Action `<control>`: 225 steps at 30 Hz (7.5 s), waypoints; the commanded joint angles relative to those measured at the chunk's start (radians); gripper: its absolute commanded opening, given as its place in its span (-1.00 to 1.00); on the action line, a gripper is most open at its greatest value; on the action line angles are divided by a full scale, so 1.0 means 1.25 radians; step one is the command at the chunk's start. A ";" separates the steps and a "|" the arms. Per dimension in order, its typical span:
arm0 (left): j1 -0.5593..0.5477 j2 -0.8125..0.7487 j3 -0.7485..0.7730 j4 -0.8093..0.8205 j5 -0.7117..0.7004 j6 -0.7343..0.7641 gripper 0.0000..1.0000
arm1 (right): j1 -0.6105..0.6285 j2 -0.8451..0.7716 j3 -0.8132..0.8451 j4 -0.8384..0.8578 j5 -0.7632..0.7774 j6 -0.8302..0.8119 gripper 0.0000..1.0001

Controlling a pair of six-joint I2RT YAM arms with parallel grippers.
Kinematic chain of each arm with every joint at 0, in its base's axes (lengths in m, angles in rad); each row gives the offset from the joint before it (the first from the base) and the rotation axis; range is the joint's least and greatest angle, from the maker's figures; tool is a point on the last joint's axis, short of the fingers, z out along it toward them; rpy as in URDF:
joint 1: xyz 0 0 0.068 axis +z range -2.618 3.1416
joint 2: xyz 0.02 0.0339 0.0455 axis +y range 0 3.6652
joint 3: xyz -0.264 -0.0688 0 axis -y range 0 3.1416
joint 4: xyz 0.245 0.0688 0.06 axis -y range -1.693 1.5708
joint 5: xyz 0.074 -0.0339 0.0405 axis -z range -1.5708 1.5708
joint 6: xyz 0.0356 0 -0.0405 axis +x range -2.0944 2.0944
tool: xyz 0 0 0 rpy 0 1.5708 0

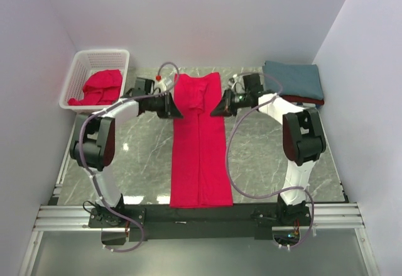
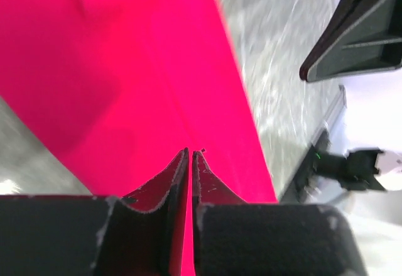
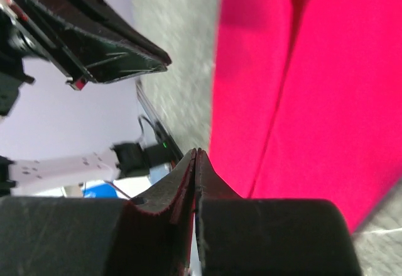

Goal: Fold and stack the t-shirts
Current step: Fold the tshirt

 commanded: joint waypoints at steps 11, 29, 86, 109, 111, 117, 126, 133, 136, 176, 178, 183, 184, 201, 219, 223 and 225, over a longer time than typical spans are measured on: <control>-0.011 0.149 -0.060 0.100 0.053 -0.078 -0.85 | 0.025 0.204 0.010 0.010 -0.002 -0.024 -1.00; 0.037 0.305 0.065 0.106 0.003 -0.127 -0.94 | -0.011 0.438 0.262 -0.092 0.010 -0.027 -1.00; -0.117 0.157 0.058 -0.091 -0.327 0.088 -0.07 | 0.160 0.358 0.441 -0.515 0.627 -0.434 -0.13; -0.034 -0.501 -0.044 -0.125 -0.248 0.404 0.99 | 0.165 -0.413 0.129 -0.305 0.609 -0.802 0.85; -0.034 -0.545 -0.064 -0.108 -0.213 0.447 0.99 | 0.175 -0.447 0.145 -0.337 0.545 -0.894 0.93; -0.049 -0.591 -0.144 -0.267 -0.012 0.720 0.99 | 0.284 -0.526 0.032 -0.431 0.448 -1.100 0.77; -0.212 -0.768 -0.564 -0.213 -0.066 1.030 0.99 | 0.516 -0.649 -0.448 -0.227 0.511 -1.140 0.68; -0.296 -0.743 -0.637 -0.122 -0.119 1.035 0.73 | 0.585 -0.603 -0.577 -0.135 0.535 -1.102 0.52; -0.309 -0.701 -0.625 -0.111 -0.114 1.027 0.51 | 0.587 -0.571 -0.587 -0.104 0.555 -1.100 0.42; -0.478 -0.459 -0.614 0.012 -0.296 0.967 -0.04 | 0.576 -0.394 -0.620 -0.061 0.592 -1.112 -0.75; -0.484 -0.448 -0.615 0.008 -0.305 0.976 -0.11 | 0.575 -0.393 -0.622 -0.060 0.594 -1.108 -0.80; -0.493 -0.438 -0.616 -0.051 -0.288 1.023 -0.55 | 0.575 -0.420 -0.624 -0.061 0.592 -1.094 -1.00; -0.500 -0.448 -0.615 -0.063 -0.281 1.030 -0.62 | 0.576 -0.428 -0.623 -0.063 0.588 -1.087 -1.00; -0.592 -0.670 -0.514 -0.325 -0.174 0.963 -0.99 | 0.655 -0.679 -0.559 -0.264 0.513 -0.969 -1.00; -0.311 -0.484 -0.288 -0.343 -0.111 1.033 -0.99 | 0.411 -0.588 -0.424 -0.271 0.496 -1.216 -1.00; -0.266 -0.409 -0.253 -0.268 -0.117 1.054 -0.99 | 0.354 -0.498 -0.369 -0.236 0.490 -1.271 -1.00; -0.237 -0.392 -0.252 -0.228 -0.120 1.069 -0.99 | 0.337 -0.447 -0.335 -0.210 0.487 -1.293 -1.00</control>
